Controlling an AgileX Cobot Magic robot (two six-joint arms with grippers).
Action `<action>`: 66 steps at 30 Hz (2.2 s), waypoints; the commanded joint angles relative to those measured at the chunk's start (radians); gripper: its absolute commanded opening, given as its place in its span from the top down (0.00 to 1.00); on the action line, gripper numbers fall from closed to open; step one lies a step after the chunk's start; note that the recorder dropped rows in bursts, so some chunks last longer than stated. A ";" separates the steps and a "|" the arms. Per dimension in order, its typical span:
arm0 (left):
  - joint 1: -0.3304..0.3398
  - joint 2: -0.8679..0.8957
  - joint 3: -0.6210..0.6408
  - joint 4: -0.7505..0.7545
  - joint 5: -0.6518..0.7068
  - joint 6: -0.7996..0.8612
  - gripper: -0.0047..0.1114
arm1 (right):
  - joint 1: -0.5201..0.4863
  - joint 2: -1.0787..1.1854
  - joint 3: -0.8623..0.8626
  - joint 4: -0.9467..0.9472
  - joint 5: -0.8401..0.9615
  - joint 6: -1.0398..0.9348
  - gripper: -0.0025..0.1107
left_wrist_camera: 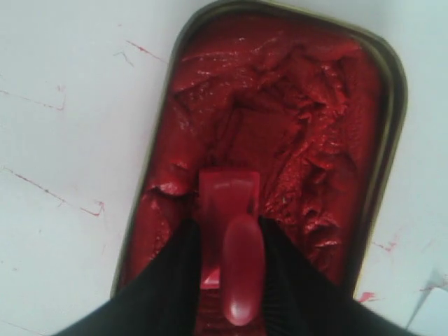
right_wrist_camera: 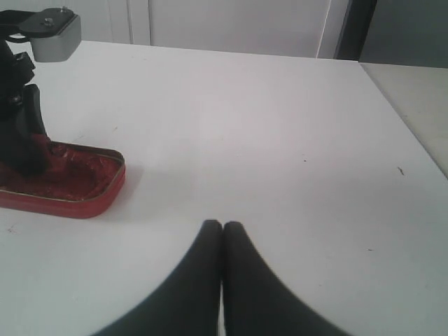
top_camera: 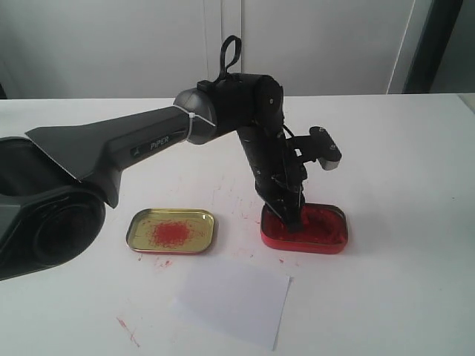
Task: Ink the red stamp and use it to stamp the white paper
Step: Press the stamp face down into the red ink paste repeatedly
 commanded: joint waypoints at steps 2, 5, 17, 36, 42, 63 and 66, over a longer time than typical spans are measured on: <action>0.002 0.053 0.013 0.024 0.034 0.003 0.96 | -0.002 -0.004 0.006 0.000 -0.016 0.003 0.98; 0.002 0.078 0.013 0.026 0.043 0.003 0.96 | -0.002 -0.004 0.006 0.000 -0.016 0.003 0.98; 0.002 0.132 0.015 0.083 0.077 0.003 0.96 | -0.002 -0.004 0.006 0.000 -0.016 0.003 0.98; 0.002 0.120 0.013 0.088 0.077 -0.003 0.96 | -0.002 -0.004 0.006 0.000 -0.016 0.003 0.98; 0.002 0.085 0.013 0.088 0.068 -0.003 0.96 | -0.002 -0.004 0.006 0.000 -0.016 0.003 0.98; 0.002 -0.044 0.013 0.107 0.056 -0.008 0.96 | -0.002 -0.004 0.006 0.000 -0.016 0.003 0.98; 0.002 -0.053 0.013 0.107 0.054 -0.008 0.96 | -0.002 -0.004 0.006 0.000 -0.016 0.003 0.98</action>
